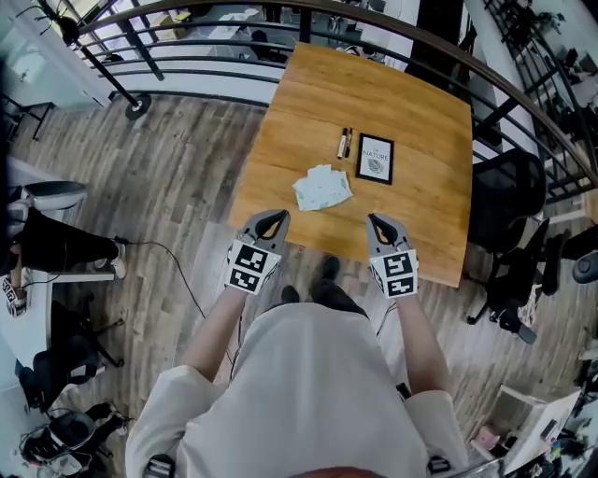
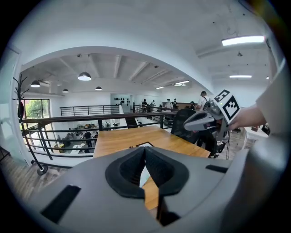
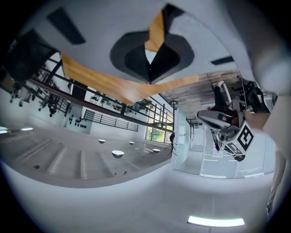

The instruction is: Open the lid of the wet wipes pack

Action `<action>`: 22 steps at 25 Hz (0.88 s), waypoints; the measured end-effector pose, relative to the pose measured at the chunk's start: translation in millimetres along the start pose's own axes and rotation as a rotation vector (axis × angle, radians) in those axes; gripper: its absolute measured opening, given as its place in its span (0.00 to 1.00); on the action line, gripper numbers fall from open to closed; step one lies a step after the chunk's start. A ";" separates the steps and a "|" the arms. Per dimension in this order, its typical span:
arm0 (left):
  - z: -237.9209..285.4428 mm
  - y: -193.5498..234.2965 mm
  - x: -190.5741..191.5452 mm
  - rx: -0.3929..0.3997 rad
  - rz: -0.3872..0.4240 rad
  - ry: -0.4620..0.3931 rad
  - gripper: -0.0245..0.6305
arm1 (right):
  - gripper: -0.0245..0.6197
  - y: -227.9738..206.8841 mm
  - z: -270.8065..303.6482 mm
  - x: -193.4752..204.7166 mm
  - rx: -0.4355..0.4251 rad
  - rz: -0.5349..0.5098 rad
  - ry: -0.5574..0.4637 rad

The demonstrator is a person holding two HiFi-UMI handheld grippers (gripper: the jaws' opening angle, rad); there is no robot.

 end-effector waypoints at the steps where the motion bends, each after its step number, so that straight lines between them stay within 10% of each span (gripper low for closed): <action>1: -2.5 -2.4 0.3 0.009 -0.006 -0.001 0.03 | 0.04 1.9 -6.8 -0.1 0.009 0.002 -0.006; 22: -18.6 -65.3 -51.5 -0.039 -0.088 -0.130 0.03 | 0.04 -60.2 -94.9 5.3 -0.041 0.113 -0.150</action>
Point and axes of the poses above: the fingertips, and each gripper's own axes: z forward along the fingers, y to its left, x out of its underside, the point moved 10 cm from there along -z, backward along the fingers, and after that the axes turned 5 degrees about z, right-handed, at the moved point
